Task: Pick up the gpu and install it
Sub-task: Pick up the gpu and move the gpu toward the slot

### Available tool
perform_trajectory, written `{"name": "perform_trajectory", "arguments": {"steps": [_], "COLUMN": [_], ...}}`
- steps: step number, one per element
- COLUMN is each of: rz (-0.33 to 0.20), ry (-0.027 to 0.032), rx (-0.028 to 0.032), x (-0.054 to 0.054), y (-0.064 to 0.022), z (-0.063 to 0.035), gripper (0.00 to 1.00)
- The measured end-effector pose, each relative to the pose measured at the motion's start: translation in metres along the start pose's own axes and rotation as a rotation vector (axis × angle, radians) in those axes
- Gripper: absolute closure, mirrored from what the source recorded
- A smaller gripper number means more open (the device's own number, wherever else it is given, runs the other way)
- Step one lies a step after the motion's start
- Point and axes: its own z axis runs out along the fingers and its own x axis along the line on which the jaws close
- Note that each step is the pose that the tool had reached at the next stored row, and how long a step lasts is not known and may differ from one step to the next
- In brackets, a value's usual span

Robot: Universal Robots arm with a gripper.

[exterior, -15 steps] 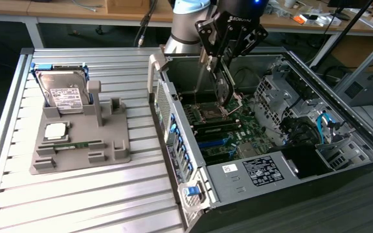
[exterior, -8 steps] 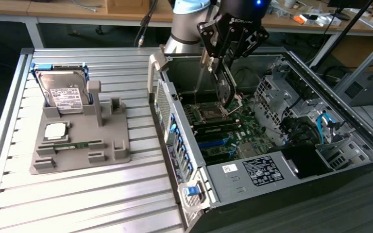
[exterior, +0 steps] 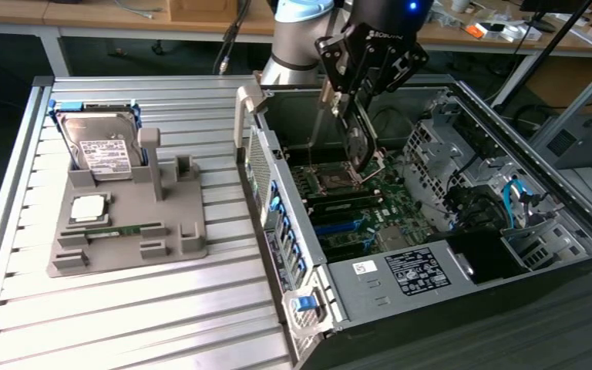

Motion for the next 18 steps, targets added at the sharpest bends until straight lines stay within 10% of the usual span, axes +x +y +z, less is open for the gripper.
{"name": "perform_trajectory", "arguments": {"steps": [18], "rz": [0.000], "ry": [0.0000], "rx": [0.0004], "x": [-0.012], "y": [0.0001], "z": [0.0045], "gripper": [0.73]}}
